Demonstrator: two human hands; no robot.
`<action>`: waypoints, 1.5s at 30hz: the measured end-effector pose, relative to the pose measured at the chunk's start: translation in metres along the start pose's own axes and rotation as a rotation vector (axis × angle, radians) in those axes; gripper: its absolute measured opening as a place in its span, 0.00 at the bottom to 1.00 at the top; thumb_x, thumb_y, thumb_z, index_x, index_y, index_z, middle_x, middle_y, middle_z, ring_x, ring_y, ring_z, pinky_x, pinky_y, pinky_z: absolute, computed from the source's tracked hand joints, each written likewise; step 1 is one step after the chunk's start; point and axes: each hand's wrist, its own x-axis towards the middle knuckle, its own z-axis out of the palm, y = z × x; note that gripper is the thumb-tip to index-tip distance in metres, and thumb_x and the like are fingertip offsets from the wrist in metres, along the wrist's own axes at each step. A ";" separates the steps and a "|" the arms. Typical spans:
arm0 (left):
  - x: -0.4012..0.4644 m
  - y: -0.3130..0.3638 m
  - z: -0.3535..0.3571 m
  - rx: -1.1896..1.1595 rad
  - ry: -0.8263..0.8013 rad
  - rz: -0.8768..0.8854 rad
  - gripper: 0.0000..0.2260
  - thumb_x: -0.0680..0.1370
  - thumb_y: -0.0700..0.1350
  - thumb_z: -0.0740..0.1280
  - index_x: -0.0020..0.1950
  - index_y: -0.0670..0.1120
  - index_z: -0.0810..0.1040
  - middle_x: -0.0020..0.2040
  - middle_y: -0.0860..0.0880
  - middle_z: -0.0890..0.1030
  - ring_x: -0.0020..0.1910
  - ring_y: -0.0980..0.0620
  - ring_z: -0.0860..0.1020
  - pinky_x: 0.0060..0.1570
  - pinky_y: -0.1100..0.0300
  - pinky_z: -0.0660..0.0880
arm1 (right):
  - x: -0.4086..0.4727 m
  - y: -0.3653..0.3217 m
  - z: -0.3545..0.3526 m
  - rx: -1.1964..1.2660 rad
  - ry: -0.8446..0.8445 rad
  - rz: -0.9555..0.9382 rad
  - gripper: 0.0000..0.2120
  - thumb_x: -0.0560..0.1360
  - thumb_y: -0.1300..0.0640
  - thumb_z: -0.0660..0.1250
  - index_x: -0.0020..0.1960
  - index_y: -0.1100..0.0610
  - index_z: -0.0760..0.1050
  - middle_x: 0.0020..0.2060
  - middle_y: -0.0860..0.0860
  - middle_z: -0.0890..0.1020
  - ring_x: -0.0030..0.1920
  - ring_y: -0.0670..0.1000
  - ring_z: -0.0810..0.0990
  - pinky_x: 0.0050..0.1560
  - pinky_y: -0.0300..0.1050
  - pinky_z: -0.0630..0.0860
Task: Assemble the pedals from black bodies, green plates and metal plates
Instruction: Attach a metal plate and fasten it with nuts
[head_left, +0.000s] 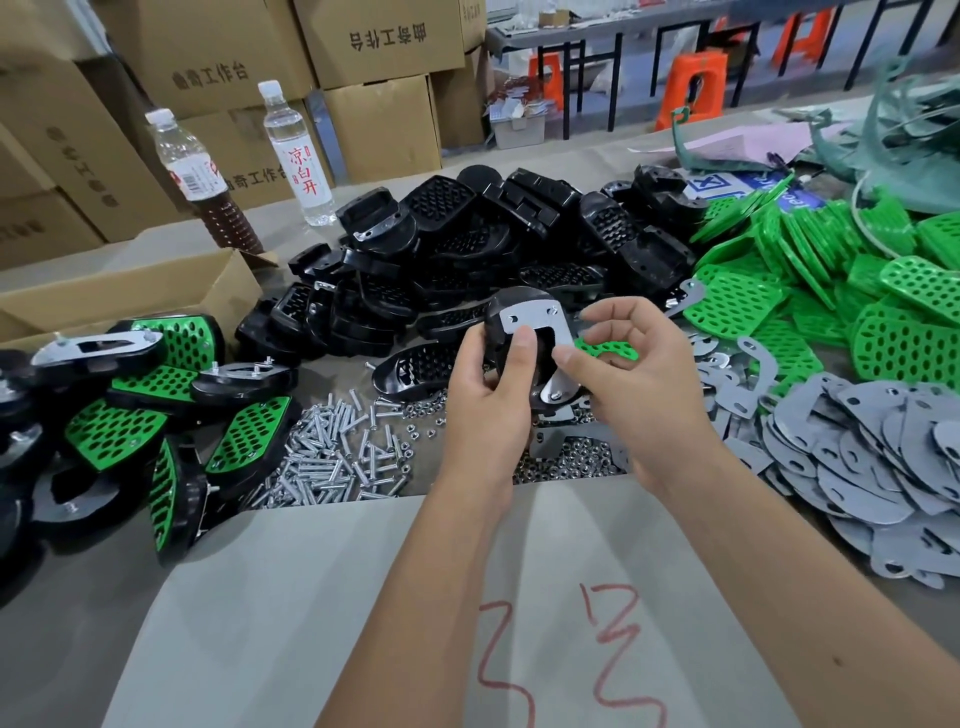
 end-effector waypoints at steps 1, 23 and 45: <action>0.000 -0.001 0.000 0.005 -0.015 0.009 0.06 0.84 0.60 0.65 0.57 0.62 0.80 0.54 0.40 0.85 0.56 0.29 0.80 0.56 0.29 0.78 | 0.000 0.000 -0.001 0.012 -0.003 0.021 0.12 0.74 0.58 0.78 0.53 0.48 0.80 0.47 0.51 0.80 0.40 0.53 0.76 0.36 0.43 0.70; 0.005 -0.006 -0.002 0.026 0.059 0.016 0.09 0.82 0.50 0.72 0.49 0.45 0.83 0.42 0.47 0.85 0.41 0.49 0.84 0.44 0.52 0.81 | 0.002 -0.005 -0.008 0.106 -0.169 0.109 0.07 0.82 0.61 0.68 0.56 0.57 0.85 0.48 0.58 0.88 0.47 0.59 0.88 0.46 0.56 0.85; 0.005 -0.001 -0.003 -0.200 0.063 -0.098 0.06 0.81 0.43 0.72 0.46 0.45 0.79 0.45 0.42 0.82 0.43 0.46 0.81 0.39 0.56 0.80 | 0.002 -0.003 -0.003 0.161 -0.222 0.179 0.08 0.81 0.59 0.70 0.57 0.59 0.85 0.39 0.53 0.86 0.31 0.47 0.83 0.27 0.38 0.77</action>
